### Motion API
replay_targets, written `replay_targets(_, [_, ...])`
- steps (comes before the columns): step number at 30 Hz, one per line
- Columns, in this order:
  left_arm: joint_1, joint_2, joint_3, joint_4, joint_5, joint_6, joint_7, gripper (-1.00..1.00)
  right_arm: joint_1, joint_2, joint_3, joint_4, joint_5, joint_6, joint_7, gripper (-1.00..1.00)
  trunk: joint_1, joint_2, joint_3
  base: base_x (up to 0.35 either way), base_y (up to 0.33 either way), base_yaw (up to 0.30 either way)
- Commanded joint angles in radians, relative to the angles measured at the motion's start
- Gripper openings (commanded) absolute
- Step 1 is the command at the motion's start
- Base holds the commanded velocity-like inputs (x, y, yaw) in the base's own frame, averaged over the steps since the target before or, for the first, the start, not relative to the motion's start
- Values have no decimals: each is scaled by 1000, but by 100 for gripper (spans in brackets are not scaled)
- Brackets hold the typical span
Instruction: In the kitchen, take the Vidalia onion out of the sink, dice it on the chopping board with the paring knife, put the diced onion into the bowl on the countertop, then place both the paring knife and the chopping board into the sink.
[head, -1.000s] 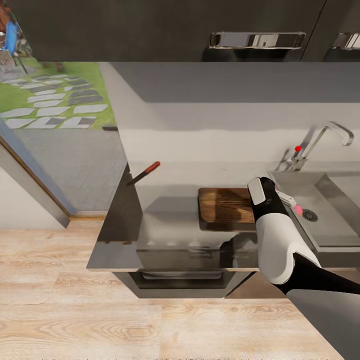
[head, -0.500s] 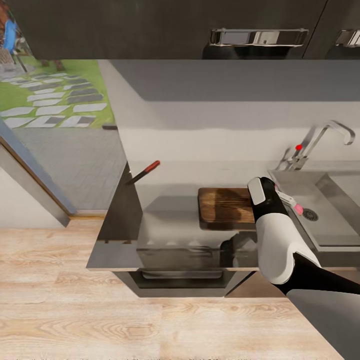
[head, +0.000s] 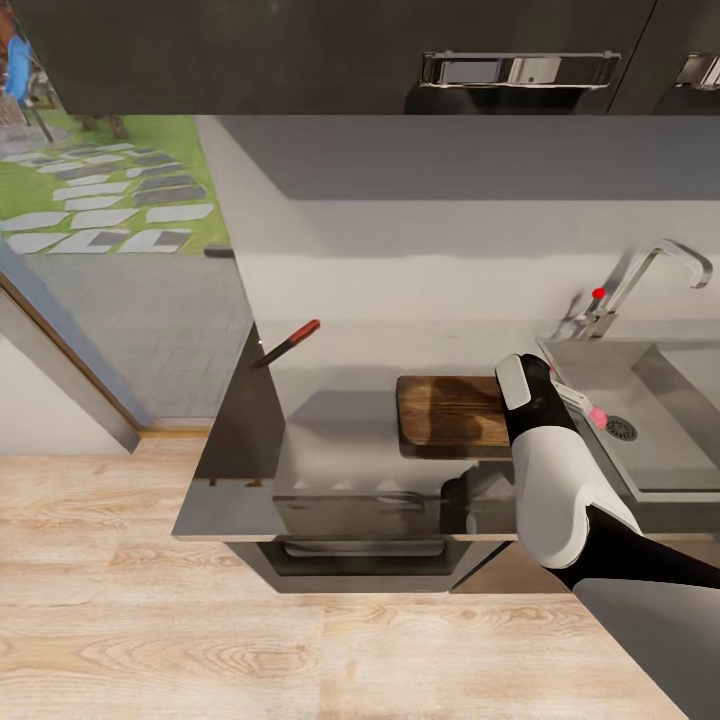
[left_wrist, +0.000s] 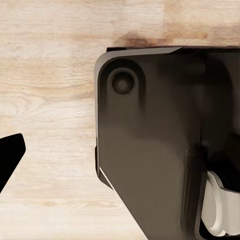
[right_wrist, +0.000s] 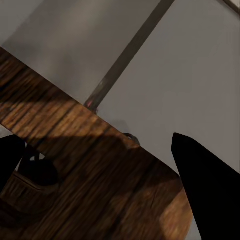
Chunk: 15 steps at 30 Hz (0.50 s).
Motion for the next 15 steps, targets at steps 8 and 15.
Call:
replay_targets(8, [0, 0, 0, 0, 1, -2, 0, 100, -1, 1, -2, -2, -3, 6, -4, 100, 1, -2, -2, 0, 0, 0])
replay_targets(15, [0, 0, 0, -1, 1, -2, 0, 100, -1, 4, -1, -2, -3, 6, -4, 100, 1, -2, -2, 0, 0, 0])
